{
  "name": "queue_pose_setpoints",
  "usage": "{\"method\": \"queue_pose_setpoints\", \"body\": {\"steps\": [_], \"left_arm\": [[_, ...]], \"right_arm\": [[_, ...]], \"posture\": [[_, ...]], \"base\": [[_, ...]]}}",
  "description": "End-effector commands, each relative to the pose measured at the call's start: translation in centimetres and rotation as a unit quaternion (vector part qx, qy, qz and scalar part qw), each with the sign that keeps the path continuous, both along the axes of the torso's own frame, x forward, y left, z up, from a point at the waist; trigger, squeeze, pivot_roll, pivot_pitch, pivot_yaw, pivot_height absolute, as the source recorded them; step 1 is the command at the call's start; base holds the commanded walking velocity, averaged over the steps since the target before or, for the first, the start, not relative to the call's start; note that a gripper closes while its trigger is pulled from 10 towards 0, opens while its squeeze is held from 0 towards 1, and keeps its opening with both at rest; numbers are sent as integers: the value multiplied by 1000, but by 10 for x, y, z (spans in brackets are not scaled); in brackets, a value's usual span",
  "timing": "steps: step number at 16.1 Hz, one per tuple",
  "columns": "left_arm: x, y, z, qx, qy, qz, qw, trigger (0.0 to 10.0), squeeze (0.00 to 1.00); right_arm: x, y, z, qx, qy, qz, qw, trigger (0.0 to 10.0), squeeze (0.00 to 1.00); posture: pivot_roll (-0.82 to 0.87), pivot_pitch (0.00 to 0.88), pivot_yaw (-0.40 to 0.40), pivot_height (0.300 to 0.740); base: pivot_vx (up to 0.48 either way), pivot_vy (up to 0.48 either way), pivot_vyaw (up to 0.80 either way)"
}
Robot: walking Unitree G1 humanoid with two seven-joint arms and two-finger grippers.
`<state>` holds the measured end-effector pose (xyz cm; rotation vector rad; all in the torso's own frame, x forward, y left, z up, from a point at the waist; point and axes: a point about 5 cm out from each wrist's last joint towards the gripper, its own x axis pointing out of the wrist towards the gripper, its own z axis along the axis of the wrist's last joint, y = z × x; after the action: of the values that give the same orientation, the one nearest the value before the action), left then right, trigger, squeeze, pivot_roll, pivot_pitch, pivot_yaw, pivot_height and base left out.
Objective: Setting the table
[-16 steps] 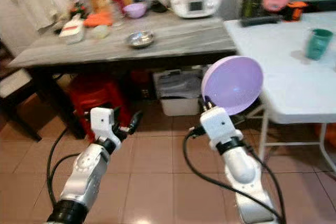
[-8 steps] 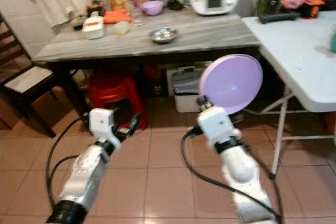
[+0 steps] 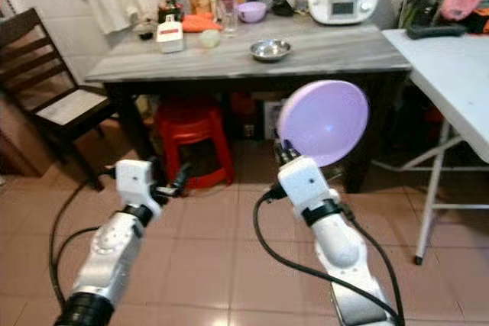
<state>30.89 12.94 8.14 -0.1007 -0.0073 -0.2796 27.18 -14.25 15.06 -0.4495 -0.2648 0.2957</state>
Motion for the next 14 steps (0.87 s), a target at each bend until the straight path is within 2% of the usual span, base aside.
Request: {"method": "queue_pose_setpoints", "body": {"steps": [1, 9, 14], "left_arm": [[-1, -3, -1, 0, 1, -7, 1000, 10000, 0], [0, -4, -1, -5, 3, -11, 1000, 10000, 0], [-5, 0, -4, -5, 6, -5, 1000, 10000, 0]], "right_arm": [[0, 0, 3, 0, -4, 4, 1000, 10000, 0], [1, 0, 3, 0, -3, 3, 1000, 10000, 0], [-1, 0, 2, 0, -2, 4, 1000, 10000, 0]], "posture": [[-169, 0, 102, 740], [-170, 0, 100, 740], [-167, 0, 104, 740]], "base": [[307, 0, 0], [373, -265, 0], [382, -220, 0]]}}
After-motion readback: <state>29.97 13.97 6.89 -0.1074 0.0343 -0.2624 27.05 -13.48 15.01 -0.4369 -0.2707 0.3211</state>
